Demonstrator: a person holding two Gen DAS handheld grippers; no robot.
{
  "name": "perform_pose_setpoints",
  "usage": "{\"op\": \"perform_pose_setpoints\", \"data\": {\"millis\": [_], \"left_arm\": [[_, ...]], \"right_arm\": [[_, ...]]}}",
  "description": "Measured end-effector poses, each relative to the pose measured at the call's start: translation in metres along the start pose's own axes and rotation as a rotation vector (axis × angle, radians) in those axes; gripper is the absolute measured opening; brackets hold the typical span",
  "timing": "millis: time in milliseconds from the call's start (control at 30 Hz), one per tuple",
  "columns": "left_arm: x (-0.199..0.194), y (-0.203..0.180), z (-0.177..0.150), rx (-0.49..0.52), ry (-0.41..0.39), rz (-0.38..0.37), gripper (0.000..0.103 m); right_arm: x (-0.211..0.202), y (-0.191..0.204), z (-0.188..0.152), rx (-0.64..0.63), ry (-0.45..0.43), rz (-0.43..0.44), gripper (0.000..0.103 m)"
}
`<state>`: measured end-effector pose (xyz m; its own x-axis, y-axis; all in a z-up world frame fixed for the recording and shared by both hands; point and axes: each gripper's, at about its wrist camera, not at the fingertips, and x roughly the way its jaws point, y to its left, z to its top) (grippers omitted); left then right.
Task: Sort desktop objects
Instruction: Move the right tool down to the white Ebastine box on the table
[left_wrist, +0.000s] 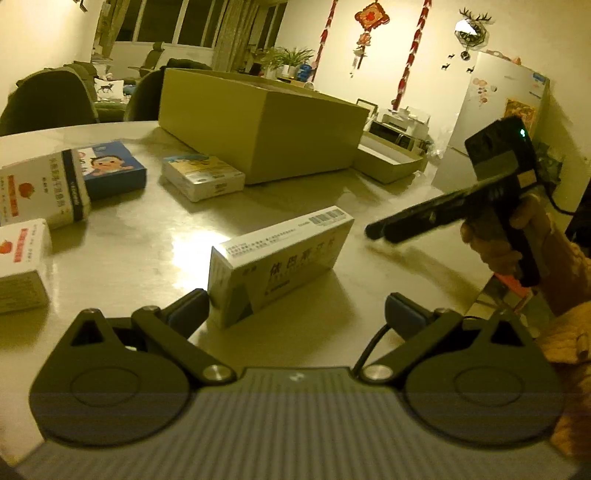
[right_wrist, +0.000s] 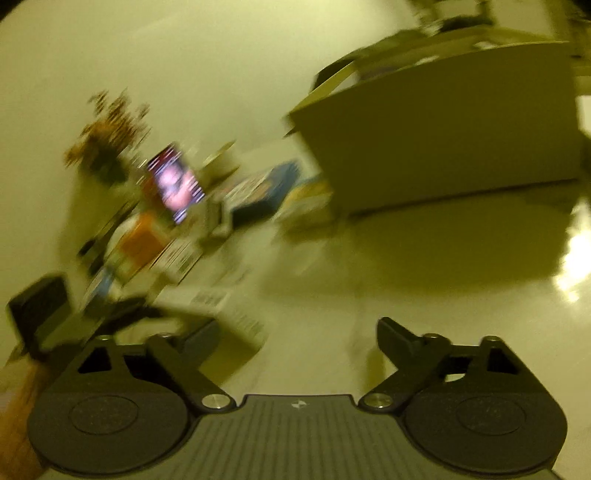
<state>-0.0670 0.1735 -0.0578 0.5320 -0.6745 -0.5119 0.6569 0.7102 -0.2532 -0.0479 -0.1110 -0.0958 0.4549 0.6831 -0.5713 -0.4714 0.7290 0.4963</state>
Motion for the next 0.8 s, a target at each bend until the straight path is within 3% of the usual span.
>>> {"op": "perform_pose_setpoints", "data": {"millis": [100, 267, 567, 800], "left_arm": [[0.003, -0.006, -0.001, 0.005, 0.001, -0.018, 0.103], [0.008, -0.015, -0.002, 0.013, 0.008, -0.049, 0.103], [0.018, -0.026, -0.001, 0.026, 0.019, -0.103, 0.103], [0.029, -0.037, 0.000, 0.045, 0.035, -0.148, 0.103]], "right_arm": [[0.005, 0.011, -0.002, -0.044, 0.050, 0.034, 0.063], [0.013, 0.019, -0.004, -0.071, 0.063, 0.039, 0.051], [0.018, 0.011, 0.006, -0.072, 0.051, 0.010, 0.053], [0.011, -0.002, 0.011, -0.010, 0.046, 0.032, 0.073]]}}
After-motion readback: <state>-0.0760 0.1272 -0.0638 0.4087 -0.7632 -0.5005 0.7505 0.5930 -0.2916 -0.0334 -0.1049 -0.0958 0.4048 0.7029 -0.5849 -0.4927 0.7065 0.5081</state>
